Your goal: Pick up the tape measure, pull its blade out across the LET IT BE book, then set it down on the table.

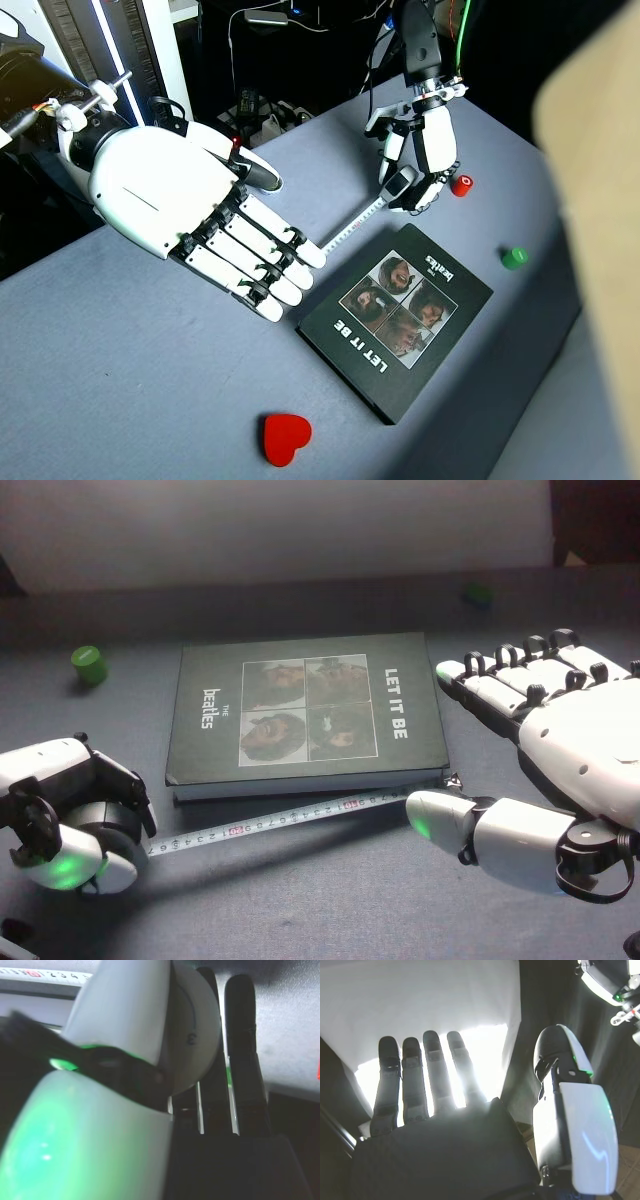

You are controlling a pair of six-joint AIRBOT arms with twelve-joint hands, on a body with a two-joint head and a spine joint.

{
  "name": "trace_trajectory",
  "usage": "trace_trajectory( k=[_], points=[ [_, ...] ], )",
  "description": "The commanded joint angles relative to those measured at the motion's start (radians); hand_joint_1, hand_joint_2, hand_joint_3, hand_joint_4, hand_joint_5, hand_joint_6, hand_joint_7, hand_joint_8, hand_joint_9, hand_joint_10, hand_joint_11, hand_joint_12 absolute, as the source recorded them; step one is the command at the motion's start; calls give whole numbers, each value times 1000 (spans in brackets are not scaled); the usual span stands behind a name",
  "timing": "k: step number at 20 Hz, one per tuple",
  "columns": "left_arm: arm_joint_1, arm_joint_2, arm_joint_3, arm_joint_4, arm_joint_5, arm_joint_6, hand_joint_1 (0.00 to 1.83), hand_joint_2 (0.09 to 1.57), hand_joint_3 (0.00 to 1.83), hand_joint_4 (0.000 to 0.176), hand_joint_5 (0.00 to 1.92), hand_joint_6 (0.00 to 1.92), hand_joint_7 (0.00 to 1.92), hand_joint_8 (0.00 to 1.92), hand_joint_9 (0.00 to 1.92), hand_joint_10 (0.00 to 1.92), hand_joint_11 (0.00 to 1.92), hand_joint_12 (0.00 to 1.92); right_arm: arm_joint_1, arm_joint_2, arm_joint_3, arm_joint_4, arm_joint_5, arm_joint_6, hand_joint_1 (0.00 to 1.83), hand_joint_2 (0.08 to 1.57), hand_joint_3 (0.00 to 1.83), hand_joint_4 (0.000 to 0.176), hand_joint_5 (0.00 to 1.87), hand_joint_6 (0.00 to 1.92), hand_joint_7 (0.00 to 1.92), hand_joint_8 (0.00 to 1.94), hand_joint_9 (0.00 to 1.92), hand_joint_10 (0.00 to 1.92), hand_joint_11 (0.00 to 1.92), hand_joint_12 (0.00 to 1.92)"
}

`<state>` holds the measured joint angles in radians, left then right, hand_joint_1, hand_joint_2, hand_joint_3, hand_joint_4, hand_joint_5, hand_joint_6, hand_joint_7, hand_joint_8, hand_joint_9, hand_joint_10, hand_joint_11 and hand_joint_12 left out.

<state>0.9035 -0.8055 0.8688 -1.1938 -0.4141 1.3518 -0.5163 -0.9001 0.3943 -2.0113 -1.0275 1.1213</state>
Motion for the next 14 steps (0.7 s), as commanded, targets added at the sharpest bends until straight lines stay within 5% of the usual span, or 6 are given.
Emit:
trace_trajectory(
  k=[1, 5, 14],
  points=[
    [-4, -1, -1, 10, -56, -5, 889, 1127, 0, 0, 800, 239, 802, 7, 766, 222, 488, 979, 4, 3, -4, -81, -60, 5, 0, 1146, 1, 13, 81, 0, 111, 0, 89, 1, 0, 503],
    [-3, 6, -5, 10, -63, -4, 715, 1100, 0, 0, 799, 2, 710, 0, 724, 100, 438, 897, 4, 3, -4, -81, -60, 5, 0, 1145, 0, 12, 85, 1, 113, 0, 96, 2, 0, 496],
    [-48, 24, 19, 10, -71, 39, 576, 1064, 0, 0, 735, 0, 664, 0, 675, 51, 369, 869, 4, 3, -4, -81, -60, 5, 0, 1145, 0, 11, 89, 6, 110, 5, 88, 6, 0, 483]
  ],
)
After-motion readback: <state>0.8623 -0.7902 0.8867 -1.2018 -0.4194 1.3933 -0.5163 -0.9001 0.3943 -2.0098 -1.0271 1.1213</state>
